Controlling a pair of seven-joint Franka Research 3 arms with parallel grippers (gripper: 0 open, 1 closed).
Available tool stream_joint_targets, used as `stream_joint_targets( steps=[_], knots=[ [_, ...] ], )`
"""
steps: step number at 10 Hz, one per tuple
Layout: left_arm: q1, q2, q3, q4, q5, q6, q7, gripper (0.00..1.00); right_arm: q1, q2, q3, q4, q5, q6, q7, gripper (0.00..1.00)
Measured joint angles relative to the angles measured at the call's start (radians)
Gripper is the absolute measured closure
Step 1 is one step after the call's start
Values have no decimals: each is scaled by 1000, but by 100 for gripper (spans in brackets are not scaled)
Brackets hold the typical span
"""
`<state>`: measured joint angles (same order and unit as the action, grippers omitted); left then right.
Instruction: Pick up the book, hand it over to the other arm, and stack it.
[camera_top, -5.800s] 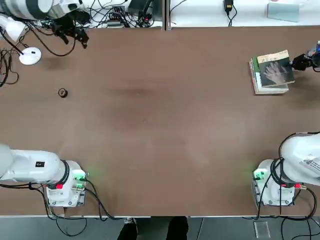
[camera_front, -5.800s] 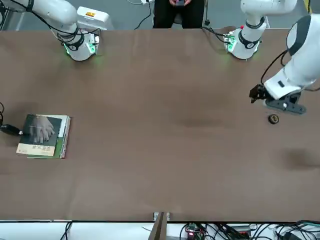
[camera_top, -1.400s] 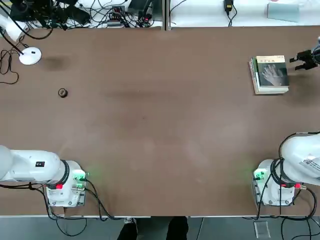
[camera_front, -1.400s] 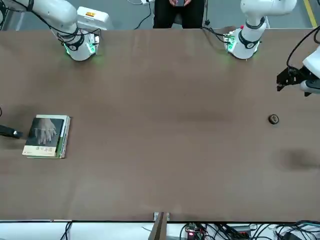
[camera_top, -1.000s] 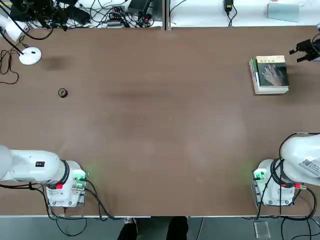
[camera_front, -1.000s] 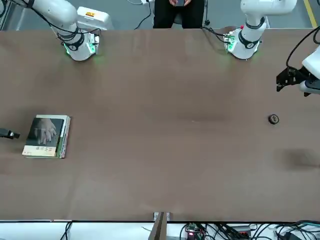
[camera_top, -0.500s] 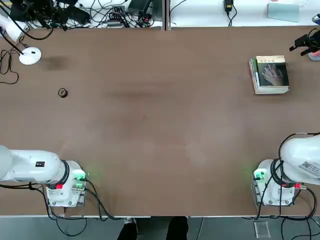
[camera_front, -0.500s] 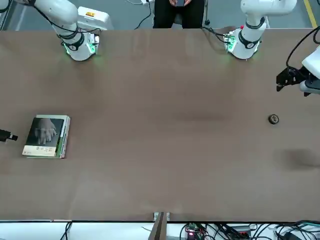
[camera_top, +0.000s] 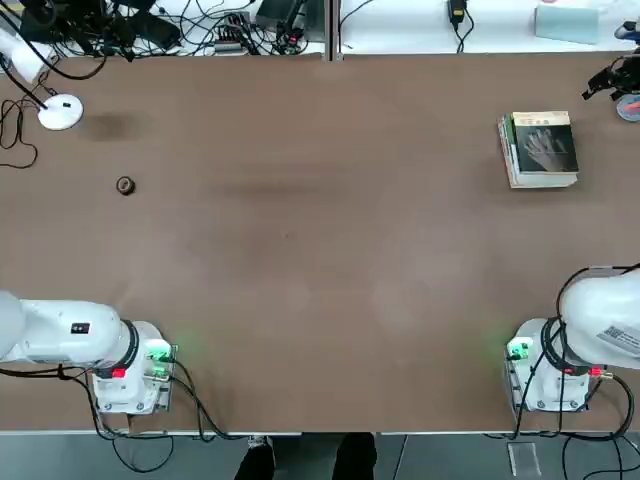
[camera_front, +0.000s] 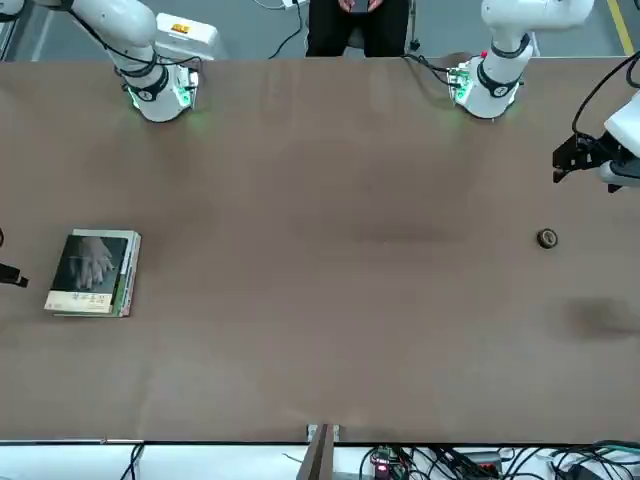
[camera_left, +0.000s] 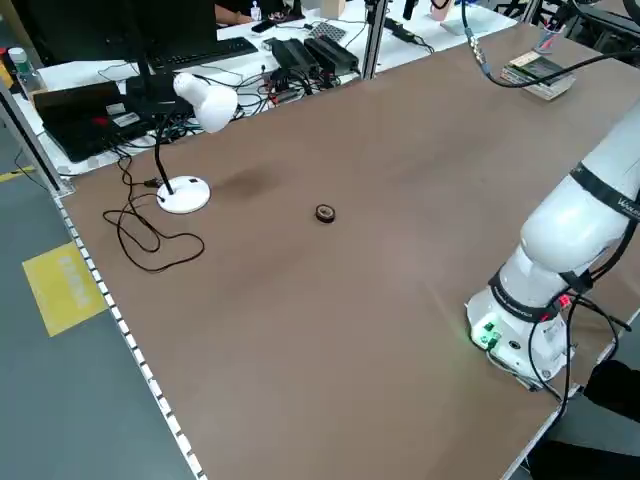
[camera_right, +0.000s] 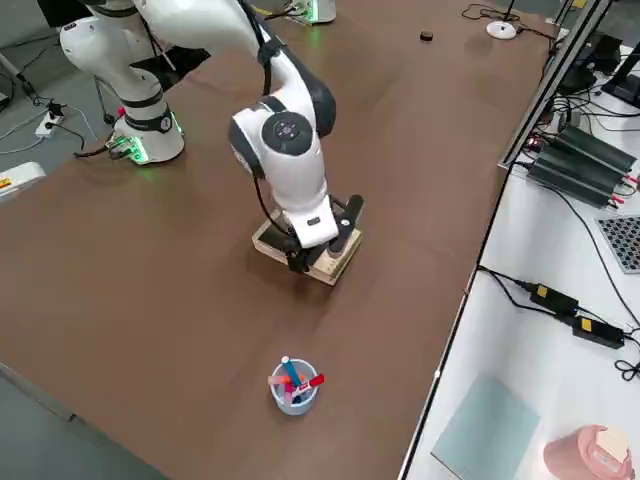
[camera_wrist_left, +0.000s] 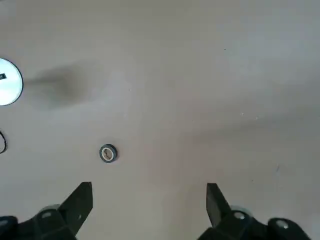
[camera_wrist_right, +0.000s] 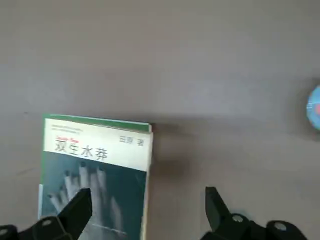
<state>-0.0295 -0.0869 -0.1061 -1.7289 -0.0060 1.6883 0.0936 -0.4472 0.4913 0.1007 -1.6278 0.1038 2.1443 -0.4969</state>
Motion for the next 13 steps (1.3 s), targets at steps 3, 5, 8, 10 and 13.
stream_joint_targets(
  steps=[3, 5, 8, 10, 13],
  knots=[
    [0, -1, 0, 0, 0, 1, 0, 0, 28, -28, -1, -2, -53, 4, 64, 0],
    [0, -1, 0, 0, 0, 4, 0, 0, 50, -44, -5, -5, -56, 4, 100, 0],
    [1, -4, 3, 0, 4, 8, 0, 0, 94, -62, -8, -7, -59, 3, 205, 0],
    [1, -5, 4, 1, 5, 8, 0, 0, 147, -79, -11, -7, -61, -5, 308, 0],
    [2, -10, 4, 8, 5, 8, 0, 0, 228, -119, -13, -6, -64, -61, 461, 0]
  ],
)
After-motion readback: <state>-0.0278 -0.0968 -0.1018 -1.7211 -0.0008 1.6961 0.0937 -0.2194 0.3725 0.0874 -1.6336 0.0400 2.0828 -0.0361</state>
